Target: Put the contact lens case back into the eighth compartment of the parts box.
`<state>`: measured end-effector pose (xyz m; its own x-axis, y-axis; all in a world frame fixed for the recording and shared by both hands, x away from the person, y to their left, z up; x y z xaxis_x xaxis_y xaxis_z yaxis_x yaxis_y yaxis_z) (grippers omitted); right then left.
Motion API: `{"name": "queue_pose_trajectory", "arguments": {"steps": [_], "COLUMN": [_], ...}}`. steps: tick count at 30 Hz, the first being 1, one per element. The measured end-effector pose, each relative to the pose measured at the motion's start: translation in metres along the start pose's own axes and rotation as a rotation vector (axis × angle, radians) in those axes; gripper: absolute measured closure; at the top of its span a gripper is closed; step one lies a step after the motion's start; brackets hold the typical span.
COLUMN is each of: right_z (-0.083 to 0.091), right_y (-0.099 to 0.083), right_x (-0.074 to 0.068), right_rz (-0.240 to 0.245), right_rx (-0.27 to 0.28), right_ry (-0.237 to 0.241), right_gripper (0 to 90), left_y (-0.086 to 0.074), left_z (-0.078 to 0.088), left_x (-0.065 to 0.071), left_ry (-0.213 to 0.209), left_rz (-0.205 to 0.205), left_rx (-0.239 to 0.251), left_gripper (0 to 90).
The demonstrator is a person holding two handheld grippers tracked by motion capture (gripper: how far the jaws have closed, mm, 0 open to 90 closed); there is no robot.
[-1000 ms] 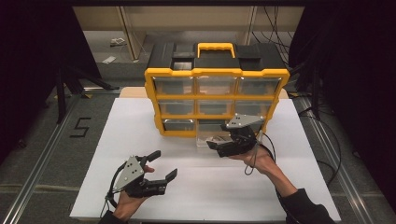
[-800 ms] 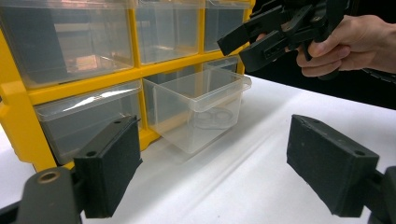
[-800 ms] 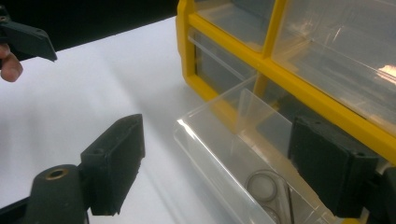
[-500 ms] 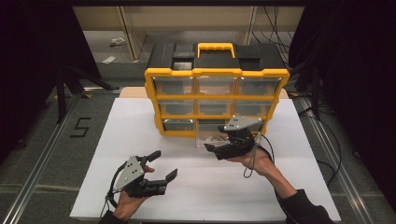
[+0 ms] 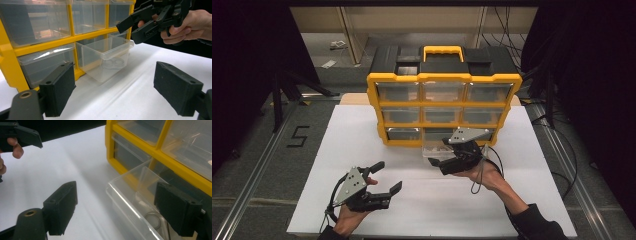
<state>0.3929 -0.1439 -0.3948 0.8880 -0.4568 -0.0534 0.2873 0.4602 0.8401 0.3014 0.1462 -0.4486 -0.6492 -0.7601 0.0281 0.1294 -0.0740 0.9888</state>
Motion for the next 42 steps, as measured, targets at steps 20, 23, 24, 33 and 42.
{"name": "queue_pose_trajectory", "arguments": {"steps": [20, 23, 24, 33, 42], "right_z": [-0.006, -0.006, -0.006, -0.009, -0.014], "right_y": [-0.006, -0.007, -0.008, -0.012, -0.021], "right_x": [-0.018, -0.019, -0.019, -0.025, -0.026], "right_rz": [0.036, 0.034, 0.035, 0.043, 0.038], "right_rx": [-0.025, -0.030, -0.031, -0.045, -0.076], "right_ry": [0.054, 0.059, 0.060, 0.073, 0.084], "right_gripper": [20.0, 20.1, 20.1, 20.4, 20.9], "left_y": [0.000, 0.000, 0.000, 0.000, 0.000], "left_z": [-0.001, 0.000, 0.000, 0.000, 0.000], "left_x": [0.001, 0.000, 0.000, 0.000, 0.000], "left_ry": [0.001, 0.003, 0.003, 0.002, 0.001], "left_rz": [0.002, 0.004, 0.004, 0.004, 0.005], "left_rx": [0.000, 0.000, 0.001, -0.001, 0.001], "left_gripper": [17.0, 17.0, 17.0, 17.0, 17.0]}}
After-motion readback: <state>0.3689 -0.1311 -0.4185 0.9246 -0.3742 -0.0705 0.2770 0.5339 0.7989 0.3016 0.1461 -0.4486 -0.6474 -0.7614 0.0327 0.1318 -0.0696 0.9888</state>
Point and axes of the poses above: each handheld gripper's, and its own axes: z roughly backward along the jaws, y roughly out of its top, x roughly to its right, the point moved 1 cm from there along -z, roughly forward along the jaws, and after that the axes turned 7 degrees about y, right-handed, at the moved point
